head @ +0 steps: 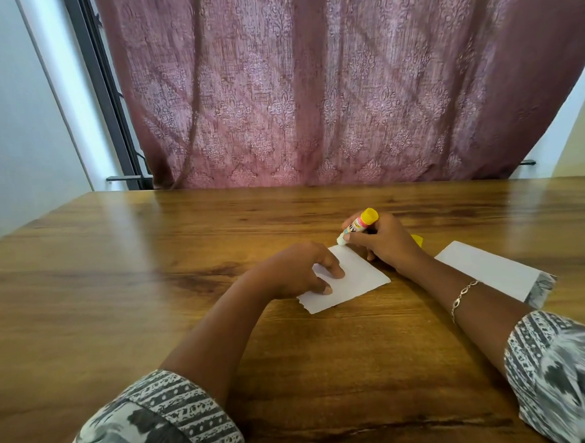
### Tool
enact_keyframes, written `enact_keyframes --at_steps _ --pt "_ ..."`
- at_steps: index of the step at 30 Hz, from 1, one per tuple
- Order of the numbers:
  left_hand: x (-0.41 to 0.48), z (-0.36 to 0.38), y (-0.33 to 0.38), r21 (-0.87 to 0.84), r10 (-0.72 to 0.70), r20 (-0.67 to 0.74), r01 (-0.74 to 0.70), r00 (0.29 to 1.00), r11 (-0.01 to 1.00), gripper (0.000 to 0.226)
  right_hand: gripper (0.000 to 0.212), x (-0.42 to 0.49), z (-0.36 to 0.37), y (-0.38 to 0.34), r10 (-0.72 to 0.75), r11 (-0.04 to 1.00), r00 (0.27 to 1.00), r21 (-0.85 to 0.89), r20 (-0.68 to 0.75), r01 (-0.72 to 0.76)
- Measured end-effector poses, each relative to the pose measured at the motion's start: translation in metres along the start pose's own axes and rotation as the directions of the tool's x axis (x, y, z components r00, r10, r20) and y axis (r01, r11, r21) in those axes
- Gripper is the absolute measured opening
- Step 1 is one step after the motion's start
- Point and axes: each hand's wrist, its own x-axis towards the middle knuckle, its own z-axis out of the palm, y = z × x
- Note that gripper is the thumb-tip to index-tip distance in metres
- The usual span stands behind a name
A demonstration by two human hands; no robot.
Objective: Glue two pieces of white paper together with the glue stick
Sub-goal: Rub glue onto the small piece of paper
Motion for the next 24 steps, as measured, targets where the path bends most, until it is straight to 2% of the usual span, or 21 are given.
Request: enact_keyframes --at_steps 7,24 --pt "-0.002 -0.001 0.003 0.008 0.005 -0.002 -0.005 1.000 1.000 0.036 0.026 -0.001 0.001 0.001 0.028 0.999 1.000 -0.016 0.004 -0.028" --pt "-0.003 0.001 0.000 -0.011 0.013 -0.020 -0.013 1.000 1.000 0.033 0.021 -0.020 -0.008 -0.008 0.033 0.999 0.999 -0.011 0.002 -0.033"
